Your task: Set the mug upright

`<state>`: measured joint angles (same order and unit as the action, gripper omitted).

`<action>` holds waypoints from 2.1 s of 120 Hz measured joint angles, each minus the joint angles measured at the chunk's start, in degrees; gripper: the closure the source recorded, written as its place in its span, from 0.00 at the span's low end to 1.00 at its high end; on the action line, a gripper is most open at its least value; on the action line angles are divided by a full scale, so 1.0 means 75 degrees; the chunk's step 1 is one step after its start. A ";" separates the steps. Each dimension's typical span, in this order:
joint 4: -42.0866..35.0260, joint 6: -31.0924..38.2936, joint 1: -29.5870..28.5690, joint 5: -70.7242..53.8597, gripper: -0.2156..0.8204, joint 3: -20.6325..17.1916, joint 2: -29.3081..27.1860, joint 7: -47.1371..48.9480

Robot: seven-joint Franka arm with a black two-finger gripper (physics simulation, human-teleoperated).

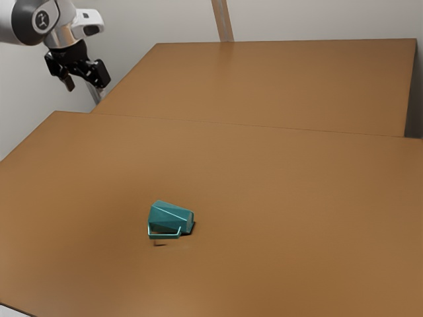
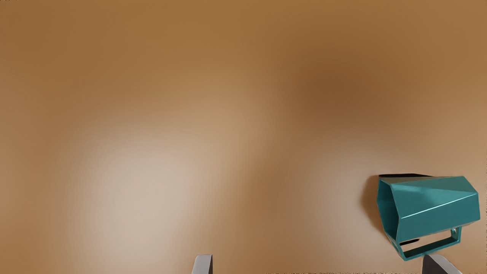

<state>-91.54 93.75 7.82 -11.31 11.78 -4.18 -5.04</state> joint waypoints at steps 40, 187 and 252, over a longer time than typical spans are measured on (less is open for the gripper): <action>-0.0433 0.0353 -0.0047 0.0125 0.21 0.0039 0.0005 -0.0373; -0.3656 0.1352 -0.0456 0.6225 0.21 0.0738 0.2085 0.0158; -0.3869 0.1488 -0.0437 0.8159 0.31 0.0672 0.2514 0.0111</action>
<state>-120.56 104.91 4.54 49.88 16.82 14.67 -4.20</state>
